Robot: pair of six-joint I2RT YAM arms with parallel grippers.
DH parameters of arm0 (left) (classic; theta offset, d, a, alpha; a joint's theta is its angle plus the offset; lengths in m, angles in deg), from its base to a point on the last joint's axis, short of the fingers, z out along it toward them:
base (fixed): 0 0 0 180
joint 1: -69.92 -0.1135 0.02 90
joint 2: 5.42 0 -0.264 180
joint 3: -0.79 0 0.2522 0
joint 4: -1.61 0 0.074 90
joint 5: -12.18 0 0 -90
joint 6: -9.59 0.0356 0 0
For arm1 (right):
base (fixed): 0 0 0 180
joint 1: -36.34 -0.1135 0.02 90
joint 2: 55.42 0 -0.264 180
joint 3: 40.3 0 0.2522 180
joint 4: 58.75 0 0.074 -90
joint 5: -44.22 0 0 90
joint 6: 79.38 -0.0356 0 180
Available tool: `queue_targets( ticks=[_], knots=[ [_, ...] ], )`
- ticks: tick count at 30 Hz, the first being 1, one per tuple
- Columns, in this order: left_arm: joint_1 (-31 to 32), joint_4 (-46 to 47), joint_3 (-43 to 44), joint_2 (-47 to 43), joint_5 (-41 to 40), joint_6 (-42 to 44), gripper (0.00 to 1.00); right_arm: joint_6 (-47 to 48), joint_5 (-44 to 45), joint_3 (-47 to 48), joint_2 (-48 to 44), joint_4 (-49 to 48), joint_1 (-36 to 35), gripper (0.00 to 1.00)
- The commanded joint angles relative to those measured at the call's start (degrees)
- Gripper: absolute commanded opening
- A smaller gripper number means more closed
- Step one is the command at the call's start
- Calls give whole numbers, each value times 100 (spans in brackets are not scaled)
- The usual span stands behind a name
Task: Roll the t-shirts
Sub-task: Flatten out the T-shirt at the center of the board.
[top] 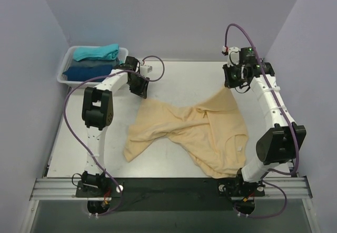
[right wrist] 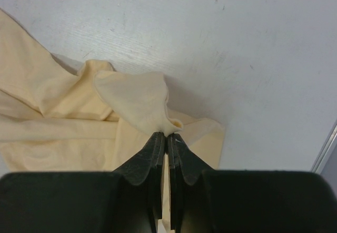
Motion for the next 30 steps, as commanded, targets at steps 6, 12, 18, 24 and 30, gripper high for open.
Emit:
queue_targets(
  ticks=[6, 12, 18, 24, 30],
  knots=[
    [-77, -52, -294, -151, 132, -120, 44, -88, 46, 423, 263, -28, 25, 0],
    [-77, -70, -601, -256, 9, 91, 40, -79, 29, 493, 342, -37, 60, 0],
    [-42, 18, -638, -221, 44, 117, 17, -79, 28, 537, 482, -89, 95, 0],
    [-94, 53, -128, -519, 70, 293, 0, -79, 73, 1088, 729, -116, 332, 0],
    [-349, 658, 57, -1783, 492, 258, 0, 9, 55, 2153, 1010, -116, 447, 0]
  ],
)
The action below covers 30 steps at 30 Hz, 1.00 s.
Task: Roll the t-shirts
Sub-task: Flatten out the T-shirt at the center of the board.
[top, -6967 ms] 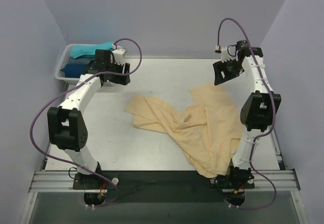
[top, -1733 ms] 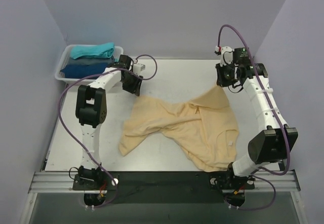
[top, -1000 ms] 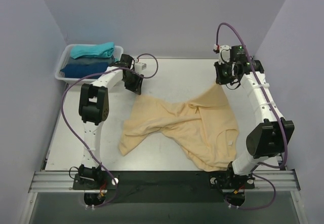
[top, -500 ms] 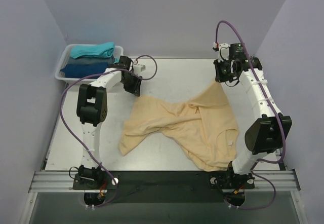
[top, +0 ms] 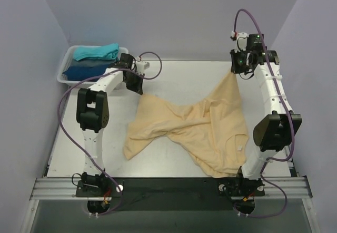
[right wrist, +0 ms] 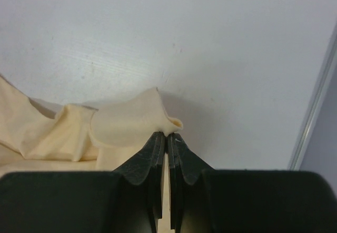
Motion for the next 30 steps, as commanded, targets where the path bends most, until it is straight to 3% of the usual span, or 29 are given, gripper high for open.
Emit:
queue_targets(
  ticks=[1, 11, 30],
  knots=[
    [-286, 672, 365, -1474, 376, 15, 0, 13, 26, 1043, 3, -98, 64, 0],
    [-409, 2130, -549, -3960, -62, -249, 0, -66, 35, 2028, -532, -475, 90, 0],
    [-444, 2598, 13, -6054, -1030, 129, 0, 347, 536, 2258, -2668, -1900, 91, 0]
  ],
)
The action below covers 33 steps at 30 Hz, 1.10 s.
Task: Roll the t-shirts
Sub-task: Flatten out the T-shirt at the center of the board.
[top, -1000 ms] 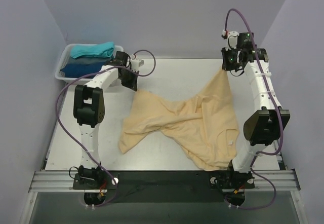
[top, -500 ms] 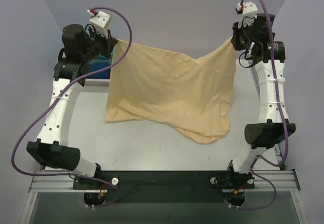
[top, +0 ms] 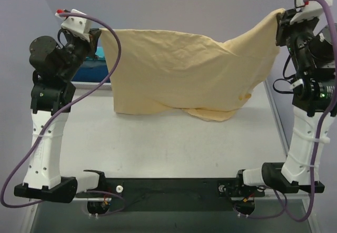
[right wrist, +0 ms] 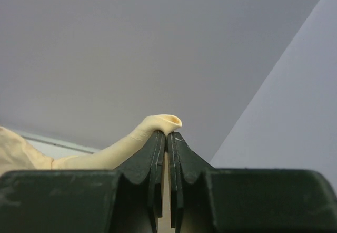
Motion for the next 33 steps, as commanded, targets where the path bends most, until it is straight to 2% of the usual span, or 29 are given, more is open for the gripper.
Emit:
queue_targets(
  ticks=[1, 9, 15, 22, 27, 33],
  knots=[
    [-49, 576, 409, -765, -282, 171, 0, 251, 139, 145, -601, -663, 23, 0],
    [-93, 690, 664, -1390, -186, 136, 0, 401, -99, 206, -1498, -865, 23, 0],
    [-146, 805, 980, -1812, -142, 127, 0, 111, -248, 689, -1841, -1163, 32, 0],
    [-224, 805, 1279, -2199, -142, 285, 0, -65, -319, 768, -2315, -1655, 234, 0],
    [-260, 927, 1884, -1971, -256, 338, 0, -83, -310, 1128, -2185, -2051, 365, 0],
    [-260, 1199, 2518, -848, -510, 522, 0, 75, -169, 1419, -1570, -2533, 445, 0]
  ],
)
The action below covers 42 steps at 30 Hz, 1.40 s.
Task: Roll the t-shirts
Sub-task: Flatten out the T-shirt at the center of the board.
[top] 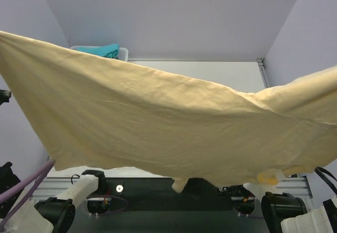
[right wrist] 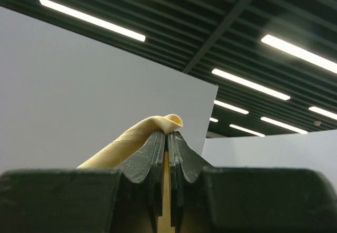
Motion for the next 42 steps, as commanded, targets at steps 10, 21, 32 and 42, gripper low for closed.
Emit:
queue_targets(
  ticks=[10, 21, 32, 42],
  knots=[
    [-35, 578, -1474, 1922, 123, 215, 0, 409, -26, -1598, 1443, -1063, 67, 0],
    [650, 841, -4717, 2764, 343, 1119, 0, 1244, -245, -5511, 2029, -939, -311, 0],
    [730, 1062, -3588, 5762, -140, 1190, 0, 1376, 545, -4276, 5519, -888, -206, 0],
    [554, 675, -1278, 7652, -632, 777, 0, 1719, 1257, -1823, 7830, -641, -232, 0]
  ],
)
